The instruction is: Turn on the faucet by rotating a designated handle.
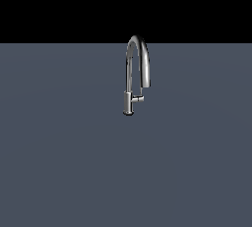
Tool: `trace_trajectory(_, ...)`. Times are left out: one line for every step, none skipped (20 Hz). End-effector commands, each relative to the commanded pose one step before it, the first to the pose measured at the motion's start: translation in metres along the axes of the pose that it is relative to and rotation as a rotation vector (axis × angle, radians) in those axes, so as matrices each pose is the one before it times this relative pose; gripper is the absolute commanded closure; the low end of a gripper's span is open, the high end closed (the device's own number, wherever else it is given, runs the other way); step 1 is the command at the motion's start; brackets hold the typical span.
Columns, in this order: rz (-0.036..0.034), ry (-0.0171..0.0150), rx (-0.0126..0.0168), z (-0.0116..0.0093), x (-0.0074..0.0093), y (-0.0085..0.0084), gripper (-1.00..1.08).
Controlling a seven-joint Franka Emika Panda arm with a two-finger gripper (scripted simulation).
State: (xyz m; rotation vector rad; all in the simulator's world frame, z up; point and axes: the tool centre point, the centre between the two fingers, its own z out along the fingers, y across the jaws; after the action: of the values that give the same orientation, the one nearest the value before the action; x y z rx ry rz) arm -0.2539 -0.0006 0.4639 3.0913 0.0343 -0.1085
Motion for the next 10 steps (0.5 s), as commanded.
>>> trace_trajectory(0.00000, 0.00000, 0.00000, 0.00000, 0.00000, 0.00001, 1.08)
trace_trajectory(0.00000, 0.00000, 0.00000, -0.00009, -0.00001, -0.00021, 1.08)
trace_trajectory(0.00094, -0.00119, 0.00103, 0.00009, 0.00053, 0.00012, 1.08)
trace_trajectory(0.00117, -0.00148, 0.00129, 0.00000, 0.00065, -0.00010, 1.08)
trace_trajectory(0.00169, -0.00215, 0.00187, 0.00002, 0.00094, -0.00010, 1.08)
trace_trajectory(0.00218, -0.00276, 0.00240, 0.00002, 0.00121, -0.00013, 1.08)
trace_trajectory(0.00264, -0.00335, 0.00292, 0.00002, 0.00146, -0.00018, 1.08)
trace_trajectory(0.00314, -0.00398, 0.00347, 0.00003, 0.00174, -0.00020, 1.08)
trace_trajectory(0.00362, -0.00458, 0.00400, 0.00003, 0.00200, -0.00024, 1.08)
trace_trajectory(0.00412, -0.00522, 0.00455, 0.00003, 0.00228, -0.00027, 1.08)
